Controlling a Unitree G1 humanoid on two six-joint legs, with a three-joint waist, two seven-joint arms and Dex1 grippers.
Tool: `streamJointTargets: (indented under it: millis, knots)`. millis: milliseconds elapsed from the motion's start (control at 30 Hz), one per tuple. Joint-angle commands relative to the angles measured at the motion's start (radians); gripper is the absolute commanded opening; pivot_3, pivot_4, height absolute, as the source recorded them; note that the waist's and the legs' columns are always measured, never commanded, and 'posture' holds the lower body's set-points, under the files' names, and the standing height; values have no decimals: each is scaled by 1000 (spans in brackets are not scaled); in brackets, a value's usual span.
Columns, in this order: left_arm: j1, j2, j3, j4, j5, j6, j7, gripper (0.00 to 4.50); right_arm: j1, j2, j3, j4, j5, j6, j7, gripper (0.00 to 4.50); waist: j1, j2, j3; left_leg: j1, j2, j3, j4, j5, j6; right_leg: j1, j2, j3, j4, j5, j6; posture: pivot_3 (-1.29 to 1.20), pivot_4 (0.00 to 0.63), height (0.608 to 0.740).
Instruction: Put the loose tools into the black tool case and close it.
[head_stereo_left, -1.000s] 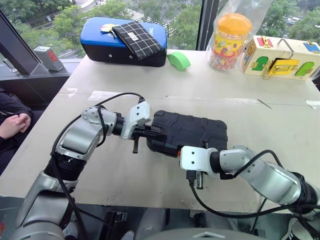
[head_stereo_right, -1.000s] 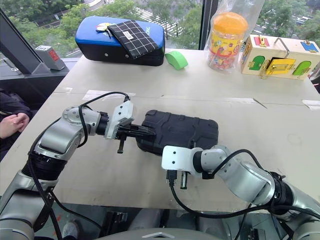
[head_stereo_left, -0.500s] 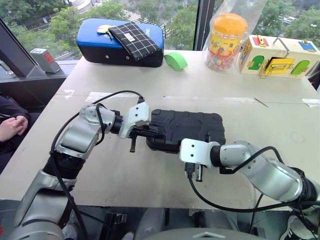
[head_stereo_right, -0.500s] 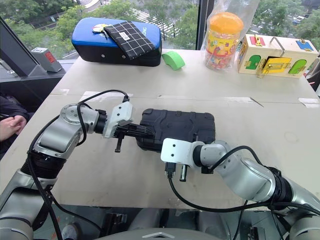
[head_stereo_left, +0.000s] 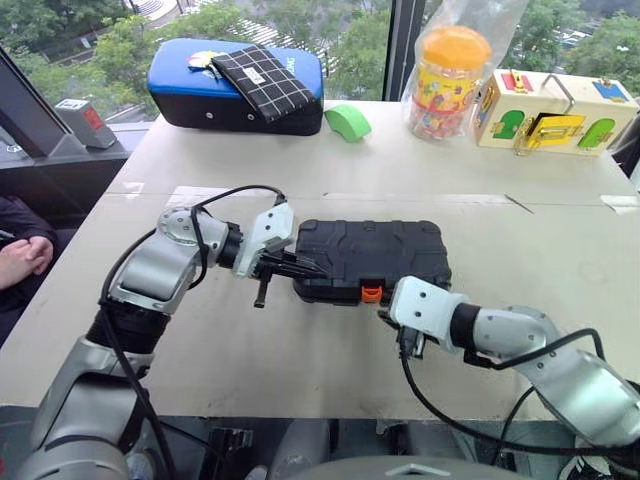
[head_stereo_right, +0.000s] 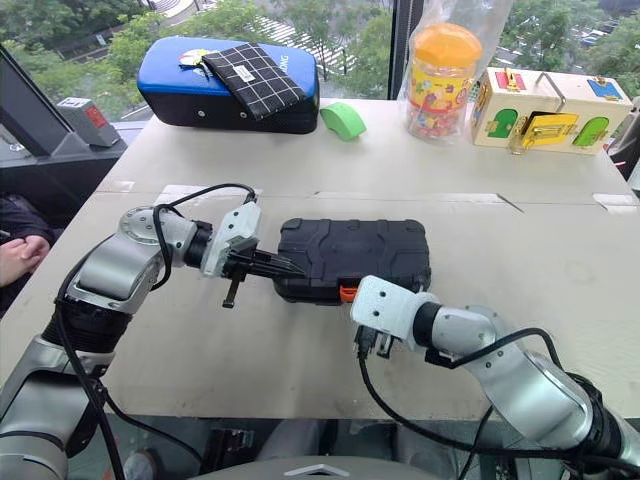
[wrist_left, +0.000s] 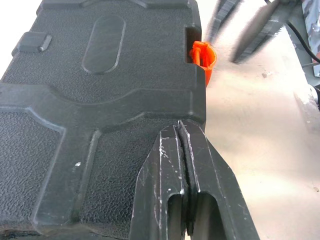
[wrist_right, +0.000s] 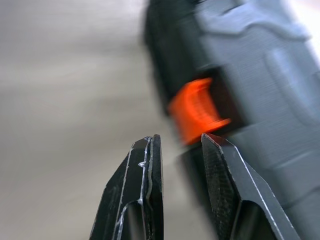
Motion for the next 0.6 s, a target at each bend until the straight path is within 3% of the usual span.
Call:
streamJointTargets:
  millis: [33,100,200,233,367,600]
  knots:
    - [4,5,-3,1,15,-4,-6,0,-32,17,-10,24,-23,-69,-5,1214,-2,0,0,0,0,0,0,0,0,0,0,0,0,0,0,0,150,740]
    - [5,6,-2,0,16,-1,-4,0,-38,38,-28,24,10,-69,15,1214,-5,0,0,0,0,1,0,0,0,0,0,1,0,0,0,0,150,740]
    - [11,-1,-18,1,43,-13,17,0,-49,51,-54,20,56,-46,56,499,-5,0,0,1,2,0,0,0,0,0,1,1,1,0,0,0,150,740]
    - [14,-3,-28,3,58,-15,26,0,-54,62,-75,20,71,-37,60,53,-5,0,0,1,2,0,0,0,0,0,2,2,1,0,0,0,150,740]
    - [26,-13,-53,1,83,1,50,0,-62,66,-137,-7,159,17,115,19,-1,0,0,1,2,0,-1,0,0,0,2,1,1,0,0,0,150,740]
    - [58,-5,-88,-12,123,-10,71,0,-98,61,-98,22,176,25,117,19,3,1,-1,1,0,0,-1,0,0,0,0,1,1,0,0,0,150,740]
